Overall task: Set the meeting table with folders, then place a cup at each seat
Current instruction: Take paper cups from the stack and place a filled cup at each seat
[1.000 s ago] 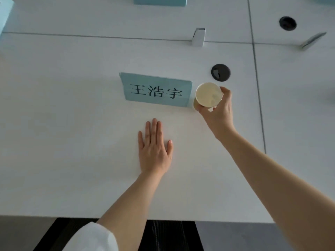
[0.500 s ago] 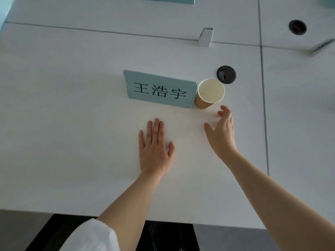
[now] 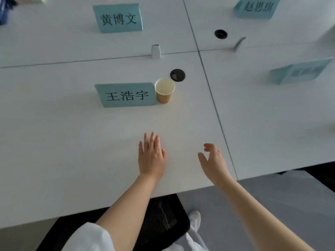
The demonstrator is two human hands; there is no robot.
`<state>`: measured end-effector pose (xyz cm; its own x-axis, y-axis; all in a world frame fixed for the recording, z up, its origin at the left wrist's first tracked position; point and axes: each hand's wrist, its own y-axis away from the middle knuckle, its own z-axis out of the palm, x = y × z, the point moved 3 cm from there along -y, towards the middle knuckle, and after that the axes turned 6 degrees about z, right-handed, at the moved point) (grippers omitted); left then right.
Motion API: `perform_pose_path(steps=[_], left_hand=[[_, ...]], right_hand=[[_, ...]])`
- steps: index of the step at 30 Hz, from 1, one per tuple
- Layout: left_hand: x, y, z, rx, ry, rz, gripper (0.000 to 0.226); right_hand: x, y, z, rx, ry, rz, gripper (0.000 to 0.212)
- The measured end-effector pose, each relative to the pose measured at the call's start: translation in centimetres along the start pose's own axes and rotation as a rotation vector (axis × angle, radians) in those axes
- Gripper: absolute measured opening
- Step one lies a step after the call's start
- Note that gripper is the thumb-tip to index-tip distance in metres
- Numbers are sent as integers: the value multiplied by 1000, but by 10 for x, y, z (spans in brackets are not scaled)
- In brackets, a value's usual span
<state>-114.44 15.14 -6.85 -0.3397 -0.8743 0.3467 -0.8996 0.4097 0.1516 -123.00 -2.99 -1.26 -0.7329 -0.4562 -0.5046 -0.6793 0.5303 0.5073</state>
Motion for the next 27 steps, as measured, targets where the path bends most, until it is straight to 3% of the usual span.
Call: perform_pose_path(steps=[8,17,27], left_hand=[[157,95,46,-12,74,235,49],[342,154,118,-38,224,163,38],[498,127,135,-11,259,286,38]], right_hand=[[139,63,-89,128,-98,131,32],[321,110,-214,213,-249,205,35],[410,88,-327,347,-436,193,27]])
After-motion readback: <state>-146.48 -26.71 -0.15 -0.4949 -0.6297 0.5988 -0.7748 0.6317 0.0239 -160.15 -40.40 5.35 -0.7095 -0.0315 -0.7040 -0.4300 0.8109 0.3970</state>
